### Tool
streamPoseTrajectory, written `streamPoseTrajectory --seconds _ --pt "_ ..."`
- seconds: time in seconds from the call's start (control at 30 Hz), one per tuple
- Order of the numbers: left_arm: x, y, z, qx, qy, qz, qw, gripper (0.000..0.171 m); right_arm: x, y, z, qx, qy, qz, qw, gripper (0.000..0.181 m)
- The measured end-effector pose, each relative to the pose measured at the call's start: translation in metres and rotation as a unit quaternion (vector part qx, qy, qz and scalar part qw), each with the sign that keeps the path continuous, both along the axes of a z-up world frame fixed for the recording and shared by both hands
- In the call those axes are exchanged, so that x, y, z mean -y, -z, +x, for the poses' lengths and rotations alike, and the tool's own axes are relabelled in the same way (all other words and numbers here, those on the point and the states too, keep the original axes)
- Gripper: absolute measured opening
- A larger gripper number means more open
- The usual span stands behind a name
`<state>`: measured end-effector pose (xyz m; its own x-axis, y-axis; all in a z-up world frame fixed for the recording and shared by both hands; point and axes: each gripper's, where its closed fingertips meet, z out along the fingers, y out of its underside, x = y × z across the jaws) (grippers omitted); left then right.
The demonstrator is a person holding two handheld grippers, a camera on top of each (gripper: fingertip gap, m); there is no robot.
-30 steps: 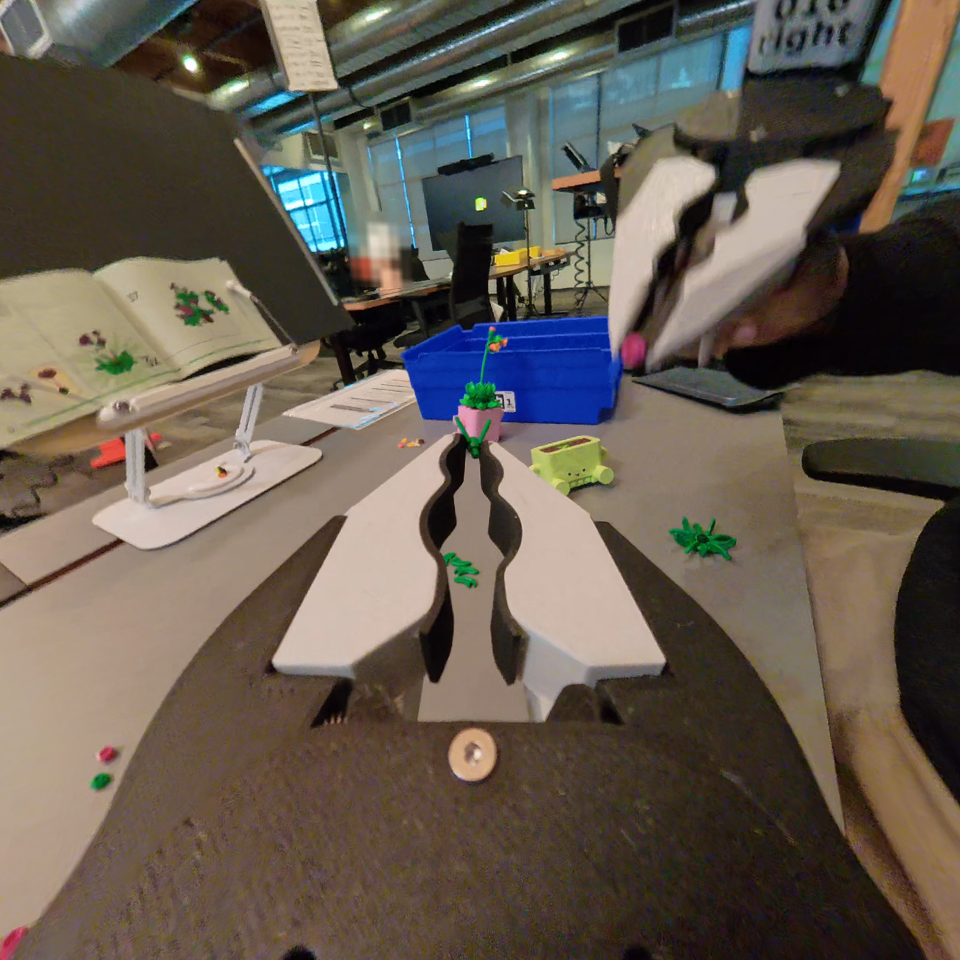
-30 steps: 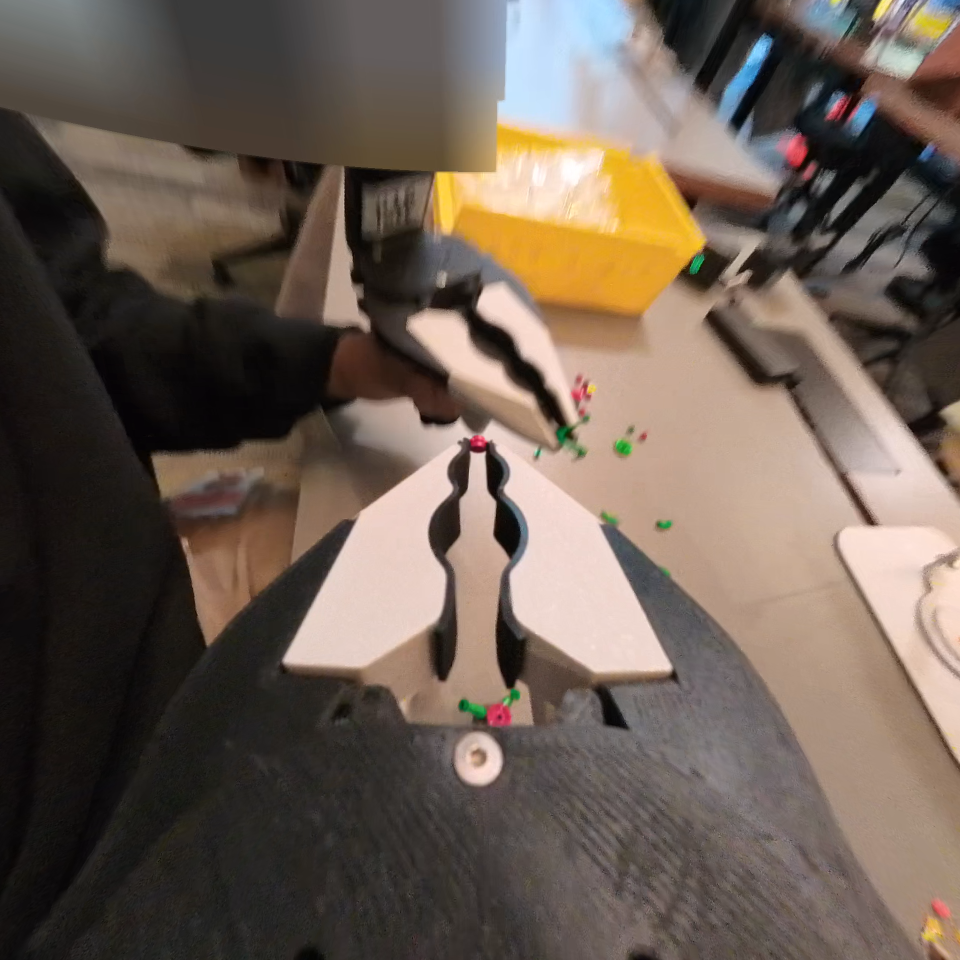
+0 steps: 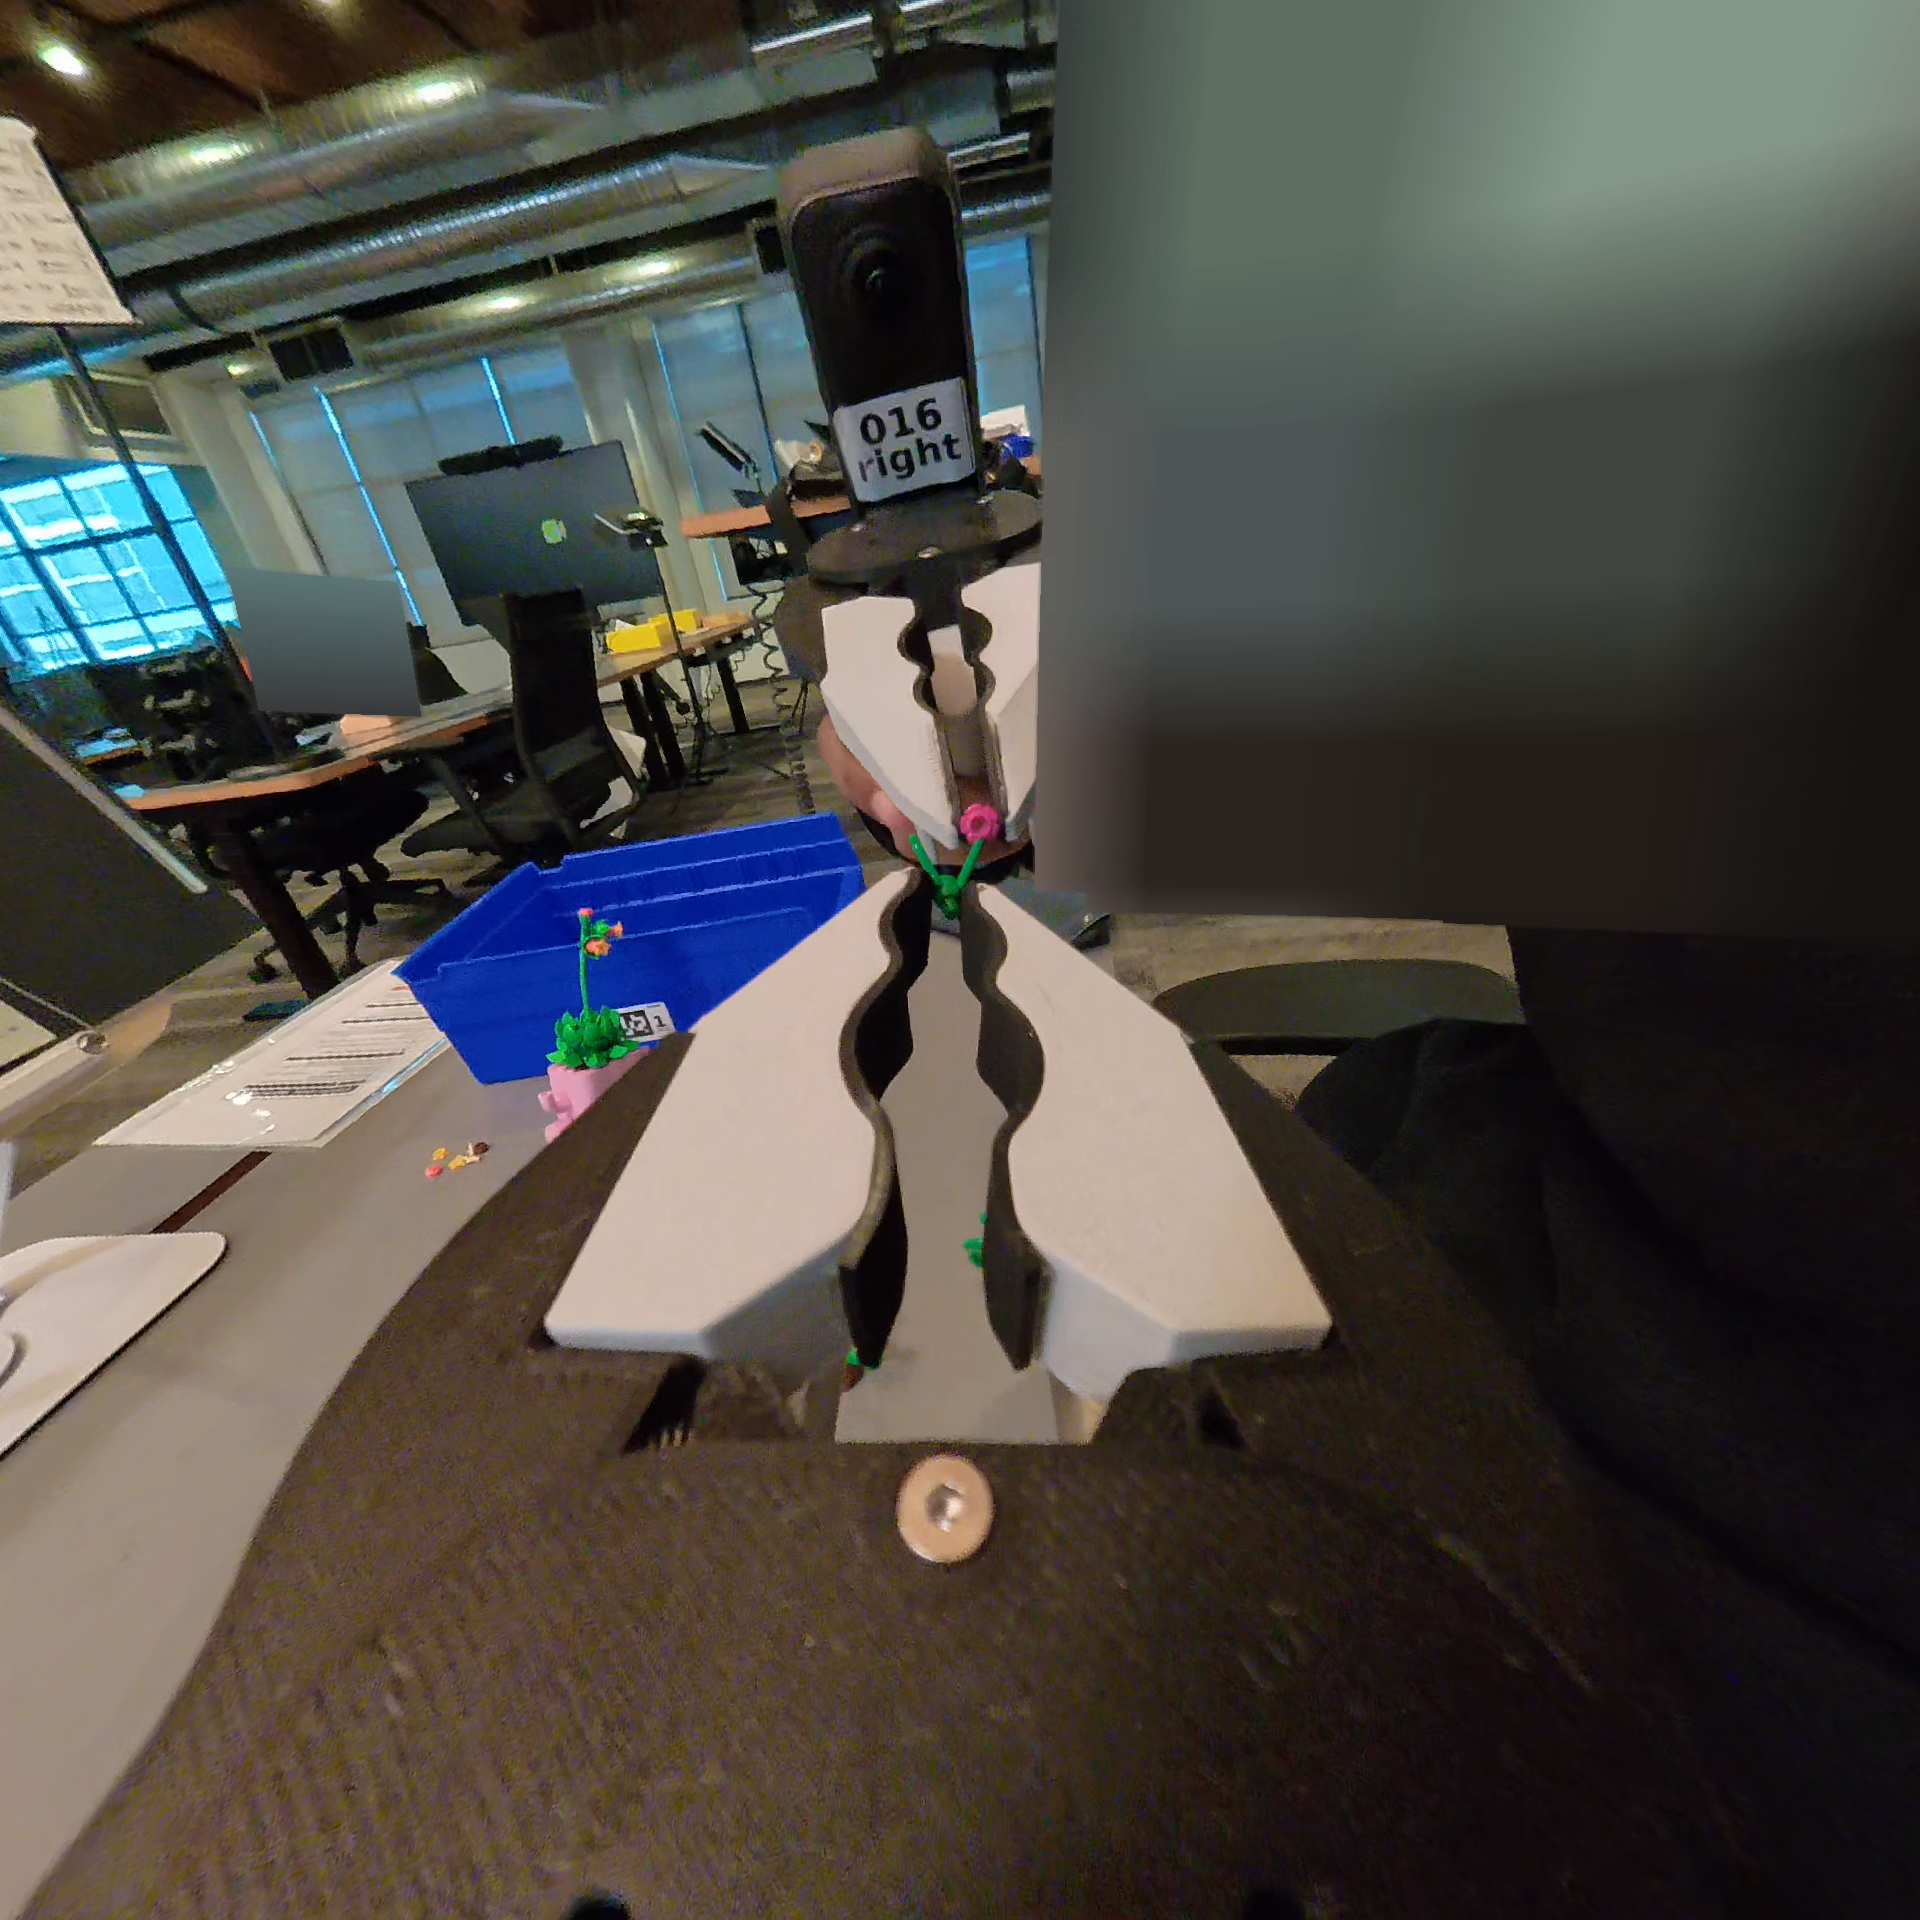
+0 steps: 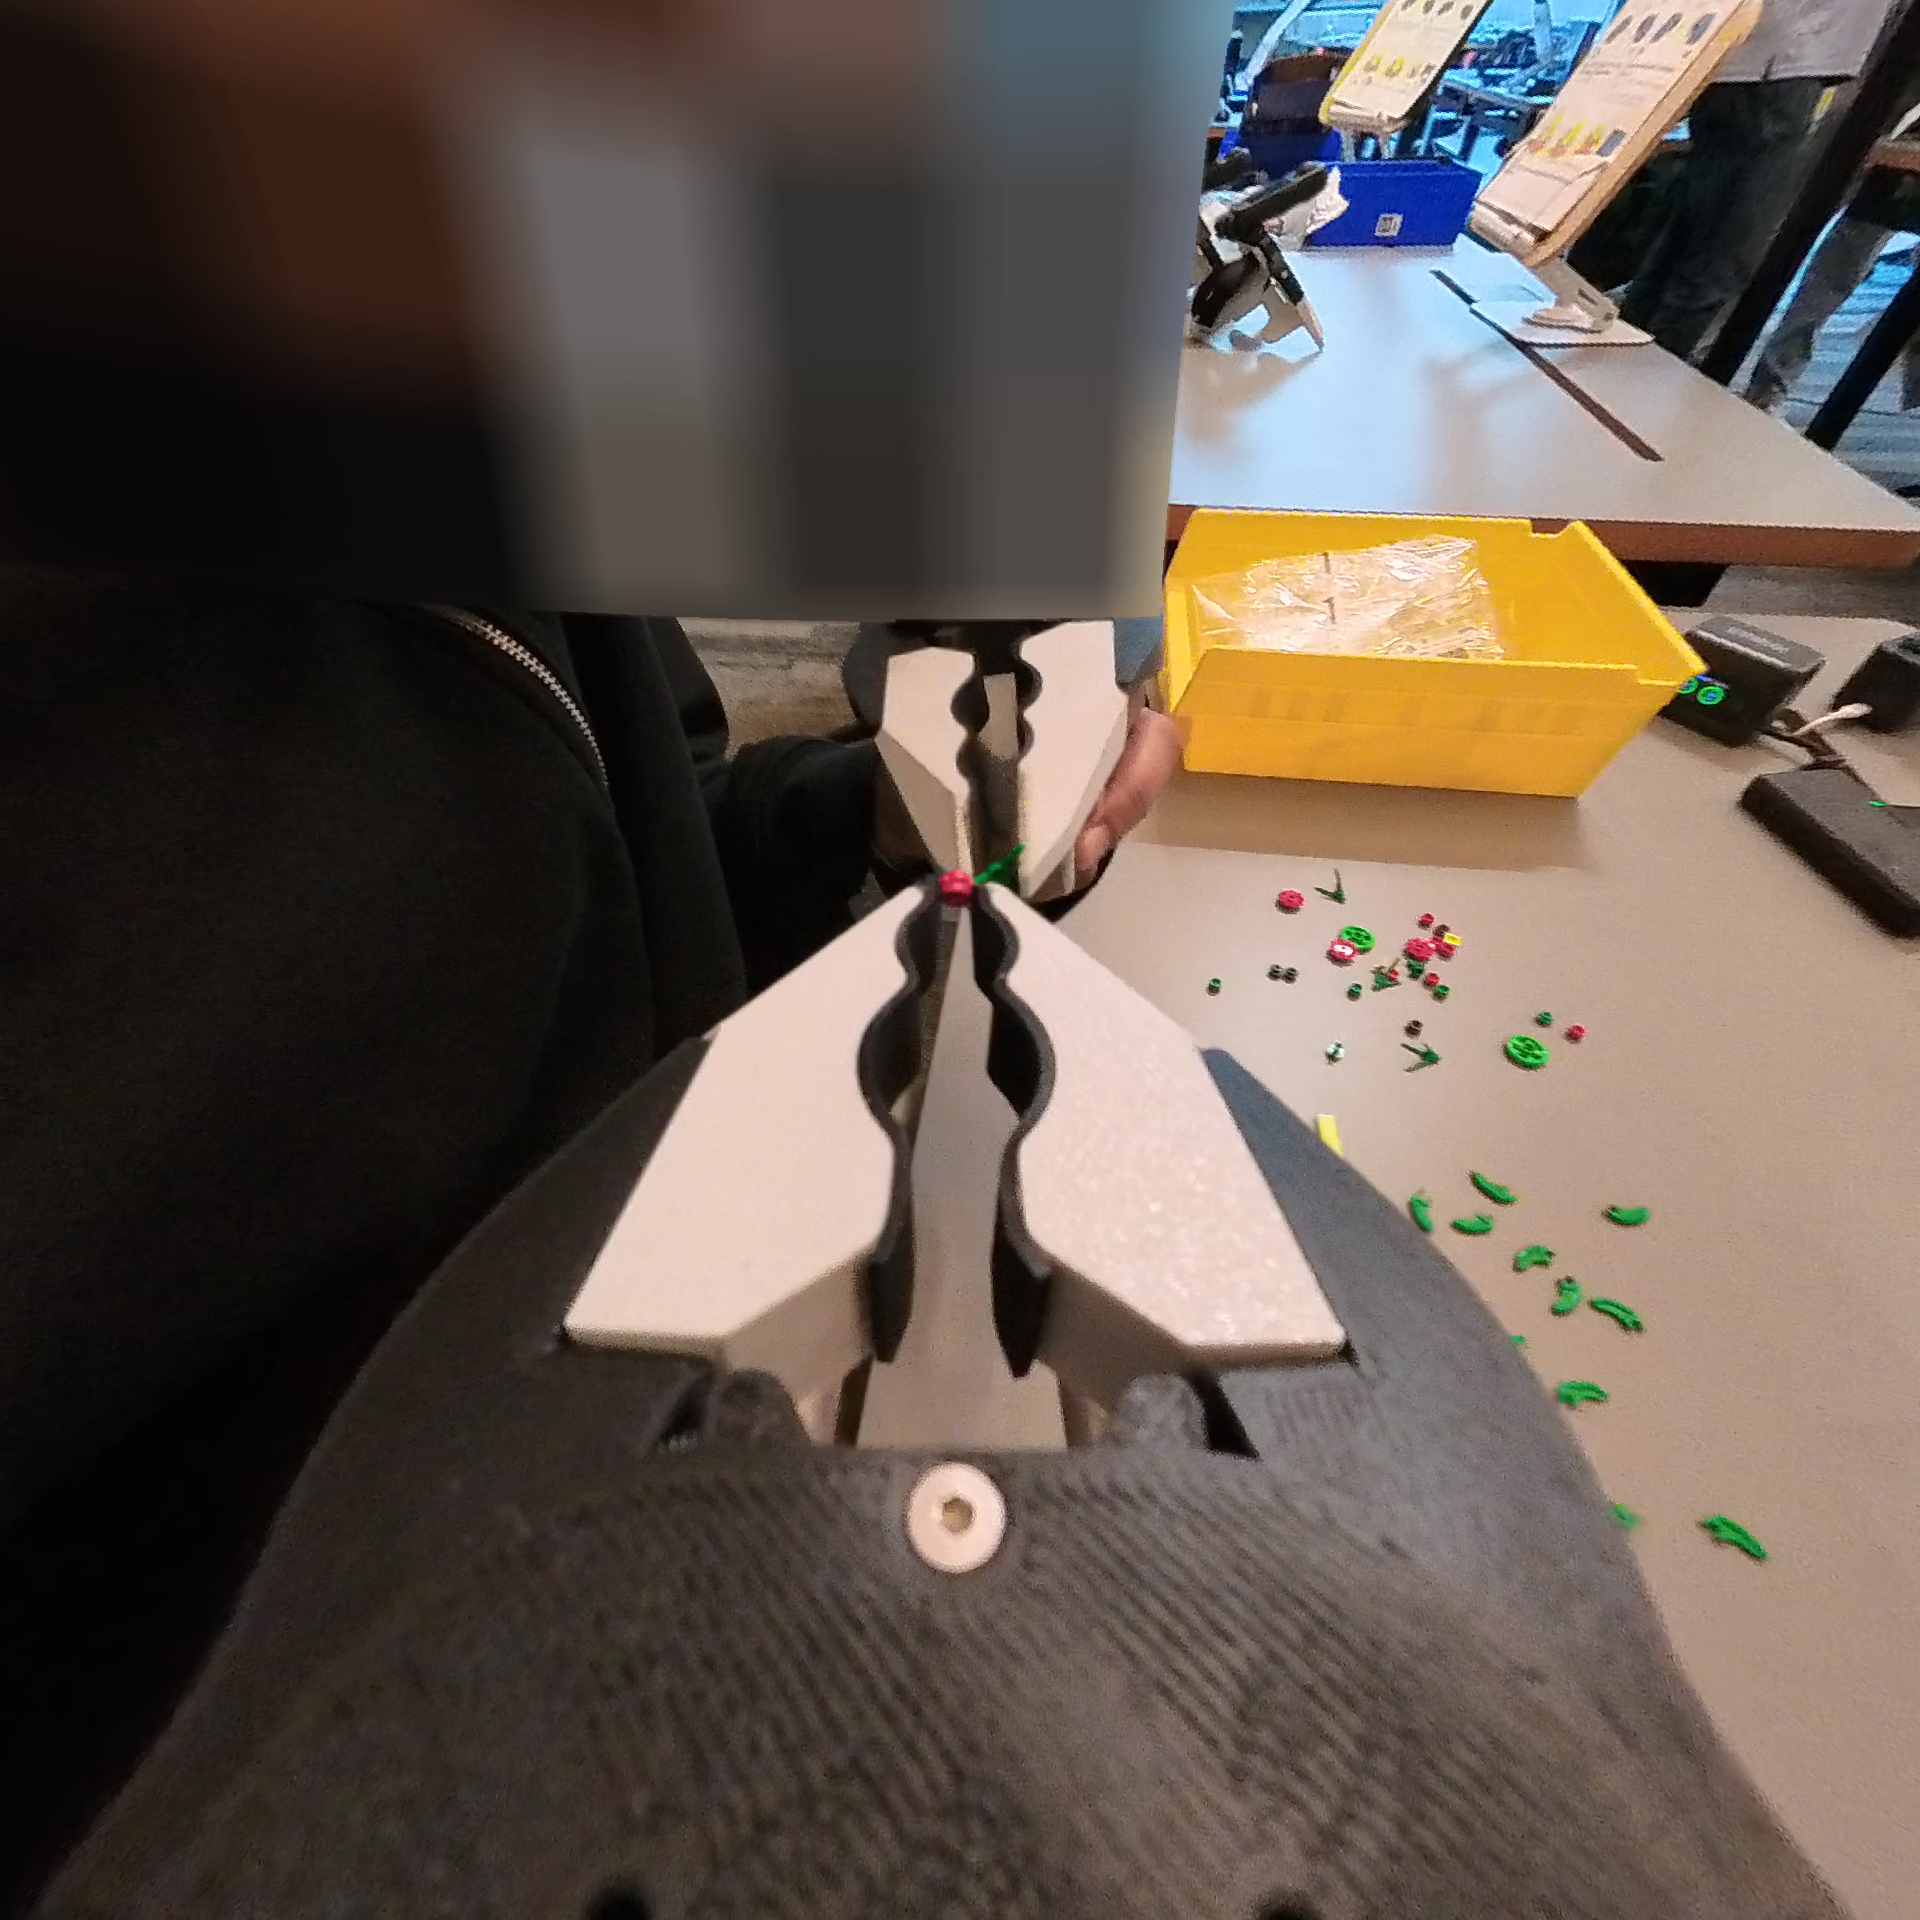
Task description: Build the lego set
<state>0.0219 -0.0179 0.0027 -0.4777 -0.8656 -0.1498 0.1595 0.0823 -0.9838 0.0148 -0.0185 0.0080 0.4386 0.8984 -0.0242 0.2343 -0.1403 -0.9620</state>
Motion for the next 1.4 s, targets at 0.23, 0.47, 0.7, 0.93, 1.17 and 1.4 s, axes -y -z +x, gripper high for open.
streamPoseTrajectory --seconds 0.23,0.47,0.7,0.93,1.17,1.4 --pt "-0.002 0.003 0.003 -0.013 -0.013 0.007 1.0 0.003 -0.001 0.009 0.005 0.089 0.038 0.012 0.995 0.004" --pt "-0.002 0.011 0.006 -0.036 -0.026 0.031 0.999 0.003 -0.004 0.019 0.008 0.159 0.068 0.011 0.985 0.005" --pt "-0.008 0.015 0.01 -0.047 -0.05 0.041 0.997 0.003 -0.006 0.021 0.012 0.175 0.083 0.011 0.981 0.004" --pt "-0.008 0.019 0.012 -0.052 -0.053 0.045 0.996 0.003 -0.007 0.021 0.013 0.188 0.089 0.01 0.978 0.004" --pt "-0.009 0.019 0.013 -0.051 -0.057 0.043 0.996 0.003 -0.008 0.024 0.018 0.206 0.101 0.006 0.973 0.005" --pt "-0.008 0.02 0.015 -0.054 -0.058 0.046 0.996 0.002 -0.01 0.026 0.02 0.216 0.111 0.005 0.97 0.005"
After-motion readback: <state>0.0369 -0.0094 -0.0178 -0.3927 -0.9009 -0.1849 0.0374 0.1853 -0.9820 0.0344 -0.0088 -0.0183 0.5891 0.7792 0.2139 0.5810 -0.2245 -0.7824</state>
